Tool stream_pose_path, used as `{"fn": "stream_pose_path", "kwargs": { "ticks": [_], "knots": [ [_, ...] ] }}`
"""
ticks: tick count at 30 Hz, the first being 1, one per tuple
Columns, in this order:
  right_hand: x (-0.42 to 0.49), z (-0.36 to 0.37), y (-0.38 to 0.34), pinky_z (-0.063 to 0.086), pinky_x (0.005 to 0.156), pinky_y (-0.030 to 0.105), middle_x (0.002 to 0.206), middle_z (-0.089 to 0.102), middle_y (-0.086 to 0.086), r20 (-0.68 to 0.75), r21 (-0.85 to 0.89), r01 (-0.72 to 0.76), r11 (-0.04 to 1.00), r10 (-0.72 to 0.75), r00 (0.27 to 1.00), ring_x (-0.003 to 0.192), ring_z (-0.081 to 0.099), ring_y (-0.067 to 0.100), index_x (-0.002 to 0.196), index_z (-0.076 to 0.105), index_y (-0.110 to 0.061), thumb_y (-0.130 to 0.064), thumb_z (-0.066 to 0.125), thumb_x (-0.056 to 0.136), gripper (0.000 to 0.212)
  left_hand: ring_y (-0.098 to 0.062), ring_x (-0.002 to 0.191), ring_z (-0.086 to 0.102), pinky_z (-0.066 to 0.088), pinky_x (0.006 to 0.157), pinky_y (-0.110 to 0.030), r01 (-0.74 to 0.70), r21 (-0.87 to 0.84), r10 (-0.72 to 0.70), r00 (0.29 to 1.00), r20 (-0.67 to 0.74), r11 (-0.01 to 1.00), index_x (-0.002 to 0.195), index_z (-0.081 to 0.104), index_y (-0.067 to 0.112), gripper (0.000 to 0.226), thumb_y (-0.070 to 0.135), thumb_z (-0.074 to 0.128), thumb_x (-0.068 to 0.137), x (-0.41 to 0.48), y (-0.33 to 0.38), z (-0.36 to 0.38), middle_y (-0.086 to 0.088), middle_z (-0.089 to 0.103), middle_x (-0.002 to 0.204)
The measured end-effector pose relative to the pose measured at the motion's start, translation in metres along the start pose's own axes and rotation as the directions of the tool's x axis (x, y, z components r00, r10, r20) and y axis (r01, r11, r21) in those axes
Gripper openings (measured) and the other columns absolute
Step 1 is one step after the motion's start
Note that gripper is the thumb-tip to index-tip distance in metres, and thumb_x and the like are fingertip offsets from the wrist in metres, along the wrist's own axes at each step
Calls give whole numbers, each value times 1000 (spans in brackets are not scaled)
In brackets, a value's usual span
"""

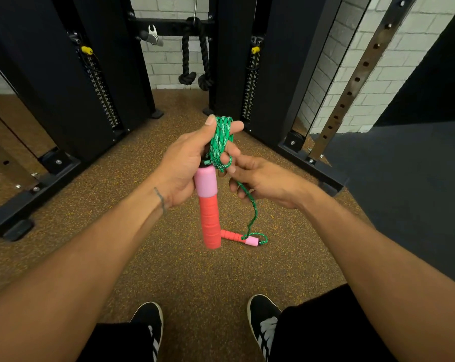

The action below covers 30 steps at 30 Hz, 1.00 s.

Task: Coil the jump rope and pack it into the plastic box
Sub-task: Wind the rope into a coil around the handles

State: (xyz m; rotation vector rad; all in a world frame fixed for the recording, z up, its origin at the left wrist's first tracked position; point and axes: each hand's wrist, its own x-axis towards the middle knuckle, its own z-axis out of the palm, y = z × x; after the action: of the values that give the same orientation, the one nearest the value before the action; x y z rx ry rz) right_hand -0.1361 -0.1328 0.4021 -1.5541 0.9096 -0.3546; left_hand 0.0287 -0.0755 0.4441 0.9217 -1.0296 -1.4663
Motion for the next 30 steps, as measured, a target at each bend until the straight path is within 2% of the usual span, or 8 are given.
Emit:
{"fn": "stream_pose_path", "kwargs": {
  "ticks": [5, 9, 13, 15, 18, 22, 27, 30],
  "knots": [
    [-6, 8, -6, 44, 53, 17, 83, 59, 3, 67, -155, 10, 988, 0, 998, 62, 54, 8, 94, 58, -23, -25, 43, 107, 19, -5, 75, 63, 52, 70, -22, 7, 144, 3, 998, -69, 990, 128, 62, 19, 43, 42, 34, 104, 0, -2, -2, -2, 77, 96],
    [-6, 10, -5, 45, 60, 26, 82, 59, 3, 82, -175, 0, 985, 14, 996, 65, 52, 12, 86, 59, -28, -25, 46, 106, 24, -8, 87, 67, 54, 78, -25, 17, 235, -1, 998, -68, 972, 129, 60, 19, 41, 40, 34, 104, 0, -2, -4, -6, 76, 109],
    [-5, 5, -3, 45, 61, 29, 78, 57, 1, 98, -217, 10, 976, 11, 995, 63, 51, 10, 87, 61, -16, -27, 49, 104, 24, -10, 110, 66, 52, 92, -29, 29, 298, -38, 999, 24, 954, 120, 57, 29, 25, 17, 45, 101, -2, 1, -12, 1, 71, 122],
    [-7, 3, -5, 45, 58, 25, 77, 56, 0, 105, -211, 7, 977, 15, 994, 61, 52, 8, 85, 65, -18, -30, 51, 103, 26, -8, 115, 63, 52, 89, -24, 21, 357, -55, 995, 87, 934, 117, 53, 35, 38, 2, 48, 98, -2, 0, -17, 3, 67, 126],
    [-11, 2, -8, 45, 56, 23, 75, 54, 0, 113, -210, 15, 978, 10, 994, 59, 52, 8, 87, 75, -33, -31, 54, 102, 25, -8, 114, 61, 56, 88, -30, 29, 402, -73, 993, 96, 915, 111, 54, 37, 36, 4, 49, 98, -1, -2, -21, 3, 67, 126],
    [-14, -3, -10, 46, 62, 26, 73, 52, -4, 160, -214, 14, 977, 21, 987, 63, 52, 8, 112, 73, -17, -31, 57, 100, 25, -3, 101, 64, 50, 94, -23, 4, 507, -36, 998, 53, 862, 106, 60, 30, 18, 20, 46, 102, 2, -4, -21, 3, 72, 116],
    [-20, -5, -18, 43, 60, 24, 72, 51, -2, 168, -182, 80, 980, -49, 985, 65, 49, 12, 111, 75, -18, -32, 60, 97, 25, -6, 96, 68, 51, 91, -26, 21, 545, -15, 1000, -16, 838, 112, 63, 22, 22, 28, 45, 102, 6, -9, -21, 3, 75, 107],
    [-23, 0, -21, 33, 56, 23, 65, 45, -7, 242, -327, 133, 936, -53, 969, 62, 40, 8, 111, 76, -26, -36, 59, 98, 23, -7, 92, 68, 52, 92, -27, 16, 467, 28, 996, -88, 884, 104, 64, 25, 21, 29, 43, 103, 7, -10, -16, 2, 76, 101]
  ]
}}
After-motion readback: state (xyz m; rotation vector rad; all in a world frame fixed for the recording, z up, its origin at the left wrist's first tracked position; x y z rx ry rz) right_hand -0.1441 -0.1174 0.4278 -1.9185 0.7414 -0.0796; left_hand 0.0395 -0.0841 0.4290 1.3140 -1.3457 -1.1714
